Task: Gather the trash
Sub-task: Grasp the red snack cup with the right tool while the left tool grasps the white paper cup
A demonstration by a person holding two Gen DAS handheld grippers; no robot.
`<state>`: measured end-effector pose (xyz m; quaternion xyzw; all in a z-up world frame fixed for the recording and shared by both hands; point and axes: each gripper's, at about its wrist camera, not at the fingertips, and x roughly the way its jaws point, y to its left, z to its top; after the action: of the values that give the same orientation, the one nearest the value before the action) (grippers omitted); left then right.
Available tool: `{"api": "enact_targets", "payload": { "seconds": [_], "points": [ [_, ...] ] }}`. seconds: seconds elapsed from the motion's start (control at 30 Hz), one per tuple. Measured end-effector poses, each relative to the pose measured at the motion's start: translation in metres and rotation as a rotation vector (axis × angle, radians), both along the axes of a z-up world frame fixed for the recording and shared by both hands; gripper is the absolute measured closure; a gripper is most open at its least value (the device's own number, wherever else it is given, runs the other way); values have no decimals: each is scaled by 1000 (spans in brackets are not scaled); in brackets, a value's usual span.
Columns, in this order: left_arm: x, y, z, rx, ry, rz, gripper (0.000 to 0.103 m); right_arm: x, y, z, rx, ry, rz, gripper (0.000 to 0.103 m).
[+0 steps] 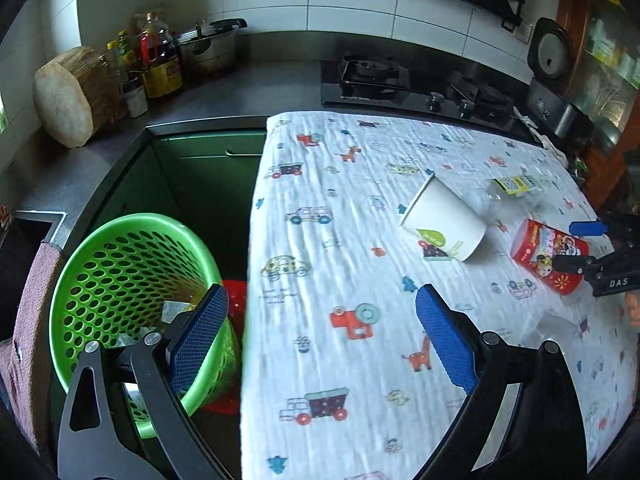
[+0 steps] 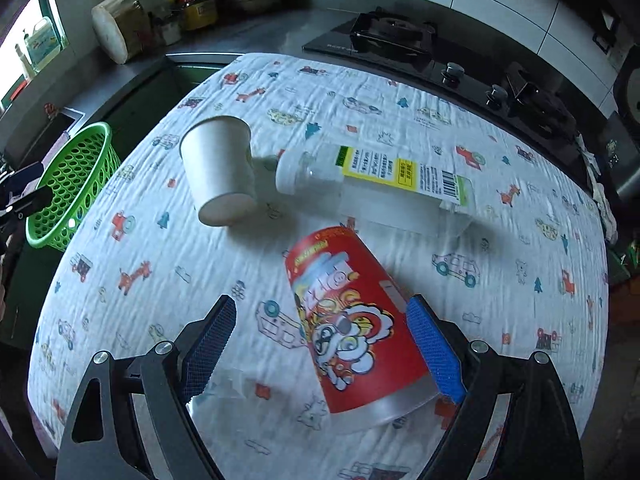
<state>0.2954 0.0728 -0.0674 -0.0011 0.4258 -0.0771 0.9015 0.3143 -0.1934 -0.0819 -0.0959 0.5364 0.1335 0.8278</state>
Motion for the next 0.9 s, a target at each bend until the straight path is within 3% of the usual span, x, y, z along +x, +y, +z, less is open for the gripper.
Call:
{"api": "enact_targets", "payload": {
  "seconds": [0.2,0.6,0.73,0.9],
  "points": [
    [18,-38,-4,-56,46,-27,9,2,-7,-14,-75,12,50,19],
    [61,-77,-18,-157,149,26,9,20,-5,-30,-93,56,109,19],
    [72,-87,-21,-180,171,42,8,21,-6,-34,-84,79,119,30],
    [86,-95,-29,-231,215,77,7,18,-11,-34,-55,86,109,31]
  ]
}}
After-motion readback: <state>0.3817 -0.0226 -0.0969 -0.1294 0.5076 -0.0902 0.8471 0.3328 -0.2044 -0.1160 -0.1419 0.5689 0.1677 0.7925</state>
